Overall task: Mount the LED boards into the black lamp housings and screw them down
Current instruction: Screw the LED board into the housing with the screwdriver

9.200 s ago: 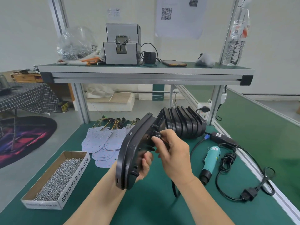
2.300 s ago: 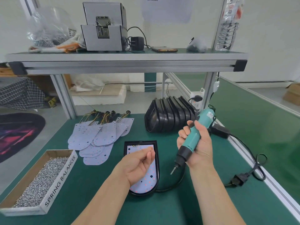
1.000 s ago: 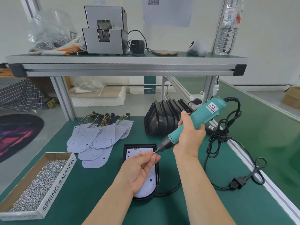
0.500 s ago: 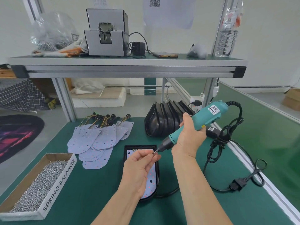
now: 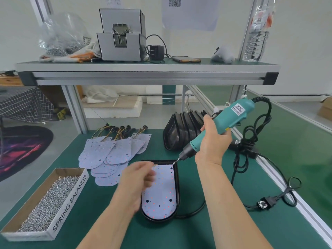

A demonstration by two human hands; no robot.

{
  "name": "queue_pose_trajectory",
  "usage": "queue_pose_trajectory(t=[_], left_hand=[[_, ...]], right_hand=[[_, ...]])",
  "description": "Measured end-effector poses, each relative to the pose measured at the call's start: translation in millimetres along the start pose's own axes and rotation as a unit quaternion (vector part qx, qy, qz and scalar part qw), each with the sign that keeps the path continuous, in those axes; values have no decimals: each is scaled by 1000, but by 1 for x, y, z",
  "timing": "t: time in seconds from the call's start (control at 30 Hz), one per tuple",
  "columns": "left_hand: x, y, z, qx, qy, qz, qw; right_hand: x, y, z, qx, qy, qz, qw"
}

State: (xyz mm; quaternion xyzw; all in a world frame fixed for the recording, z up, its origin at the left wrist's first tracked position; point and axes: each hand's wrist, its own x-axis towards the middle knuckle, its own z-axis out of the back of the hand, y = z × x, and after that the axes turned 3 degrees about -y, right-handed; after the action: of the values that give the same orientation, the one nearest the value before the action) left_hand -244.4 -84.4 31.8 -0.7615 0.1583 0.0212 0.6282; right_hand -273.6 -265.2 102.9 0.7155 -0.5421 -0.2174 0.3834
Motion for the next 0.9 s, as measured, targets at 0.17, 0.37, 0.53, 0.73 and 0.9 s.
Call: queue_pose_trajectory(t=[0.17, 0.37, 0.53, 0.73, 0.9], left_hand=[[30, 3, 32, 263, -121, 4, 957], [37, 26, 14, 400, -43, 33, 915], [50, 36, 3, 420, -49, 44, 905], [59, 42, 2, 437, -67, 46, 896], [61, 45, 4, 440, -75, 44, 894]], right_hand=[[2, -12, -2, -39, 20, 27, 999], [-3, -38, 3, -131, 74, 62, 987], [-5, -50, 1, -171, 86, 102, 976], [-5, -65, 3, -196, 102, 140, 965], [-4, -74, 9, -201, 99, 137, 965]])
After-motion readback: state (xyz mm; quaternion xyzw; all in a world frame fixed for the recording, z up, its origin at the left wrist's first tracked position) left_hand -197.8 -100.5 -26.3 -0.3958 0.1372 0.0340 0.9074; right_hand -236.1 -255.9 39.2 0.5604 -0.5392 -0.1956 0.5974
